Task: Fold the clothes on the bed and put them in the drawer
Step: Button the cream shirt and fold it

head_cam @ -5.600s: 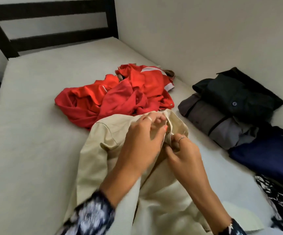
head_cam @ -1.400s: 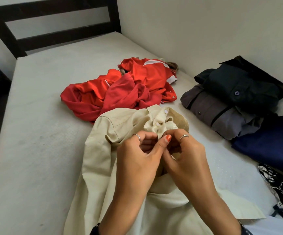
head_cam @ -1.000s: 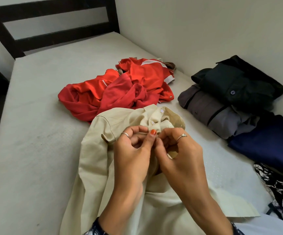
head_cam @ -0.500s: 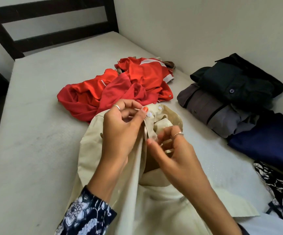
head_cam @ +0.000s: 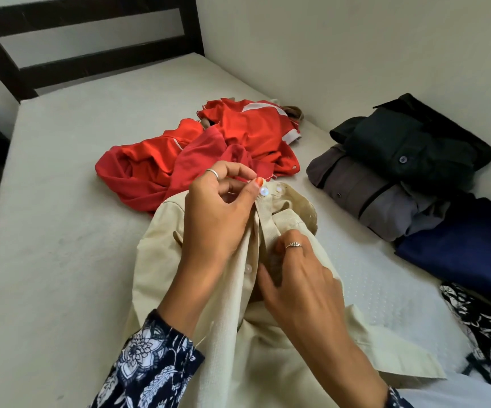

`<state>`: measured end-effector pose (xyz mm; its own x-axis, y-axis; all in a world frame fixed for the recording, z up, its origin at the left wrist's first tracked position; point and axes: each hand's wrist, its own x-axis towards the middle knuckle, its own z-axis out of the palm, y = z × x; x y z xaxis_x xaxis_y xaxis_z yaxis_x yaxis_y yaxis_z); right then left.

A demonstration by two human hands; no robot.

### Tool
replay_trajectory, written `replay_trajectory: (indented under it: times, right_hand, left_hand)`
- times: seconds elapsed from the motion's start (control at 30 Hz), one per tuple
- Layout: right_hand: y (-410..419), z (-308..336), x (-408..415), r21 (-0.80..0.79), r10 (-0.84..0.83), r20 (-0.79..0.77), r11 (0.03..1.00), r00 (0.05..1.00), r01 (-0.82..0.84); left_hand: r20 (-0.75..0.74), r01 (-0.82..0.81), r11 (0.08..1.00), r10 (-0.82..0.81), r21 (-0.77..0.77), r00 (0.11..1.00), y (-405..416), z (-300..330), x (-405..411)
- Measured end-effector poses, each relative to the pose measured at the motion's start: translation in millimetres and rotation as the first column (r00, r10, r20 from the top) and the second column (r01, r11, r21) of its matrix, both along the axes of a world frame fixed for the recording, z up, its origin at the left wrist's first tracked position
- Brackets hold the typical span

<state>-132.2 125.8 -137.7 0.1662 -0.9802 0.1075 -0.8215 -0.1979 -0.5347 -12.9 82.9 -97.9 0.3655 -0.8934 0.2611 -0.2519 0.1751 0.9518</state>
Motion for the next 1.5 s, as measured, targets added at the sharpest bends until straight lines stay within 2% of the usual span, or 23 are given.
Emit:
replay_trajectory:
  times: [0.1,0.2,0.3,0.37,0.47,0.57,0.77,0.93,1.03,1.17,1.3,1.37,1.43,1.5]
  right_hand:
    - [-3,-2,-3,-0.045,0.003,0.052,0.999,0.999,-0.001]
    - [-4,-4,-8,0.048,0.018,0.185,0.998,0.983,-0.027]
    - [-3,-5,-7,0.125,0.018,0.28,0.991,0.96,-0.055]
    - [-2,-5,-7,0.154,0.018,0.3,0.986,0.954,-0.066]
    - [-4,-4,-7,0.182,0.012,0.305,0.981,0.952,-0.07]
    - [-4,-5,-6,0.211,-0.016,0.32,0.976,0.947,-0.054]
    - [-5,-9,-4,0.323,0.001,0.349,0.939,0.937,-0.121]
    - [-6,-11,-4,0.404,-0.005,0.399,0.898,0.917,-0.171]
    - [-7,-13,-4,0.432,-0.018,0.433,0.881,0.901,-0.191]
    - [-8,-12,-5,0.445,-0.023,0.464,0.871,0.885,-0.21]
    - [-8,-10,-3,0.488,-0.054,0.522,0.837,0.851,-0.246]
    - [-6,-9,-1,0.529,-0.104,0.581,0.802,0.807,-0.277]
    - [-5,-7,-1,0.554,-0.16,0.64,0.774,0.752,-0.307]
    - [-5,-6,-1,0.563,-0.219,0.707,0.75,0.673,-0.347]
  left_hand:
    - [-0.007,0.001,1.0,-0.001,0.008,1.0,6,-3,1]
    - [0.069,-0.044,0.999,0.042,0.022,0.997,23,-4,-1]
    - [0.241,-0.12,0.987,0.143,-0.106,0.96,59,-8,-10]
    - [0.259,-0.124,0.979,0.163,-0.16,0.952,87,-16,-21]
    - [0.233,-0.088,0.989,0.114,-0.12,0.966,114,-38,-34]
    - [0.304,-0.096,0.993,0.112,-0.065,0.946,119,-54,-33]
    - [0.5,-0.182,0.983,0.176,-0.037,0.848,111,-50,-12]
    - [0.736,-0.22,0.975,0.161,-0.016,0.658,106,-51,-2]
    - [0.756,-0.228,0.971,0.097,0.071,0.648,98,-58,-4]
    - [0.669,-0.158,0.976,0.018,0.149,0.743,88,-65,-1]
    - [0.55,-0.152,0.975,0.038,0.163,0.834,82,-63,3]
    - [0.387,-0.136,0.958,0.028,0.254,0.922,83,-62,2]
    - [0.142,-0.086,0.922,0.034,0.377,0.989,84,-65,2]
    - [-0.195,0.01,0.891,0.088,0.454,0.977,84,-67,4]
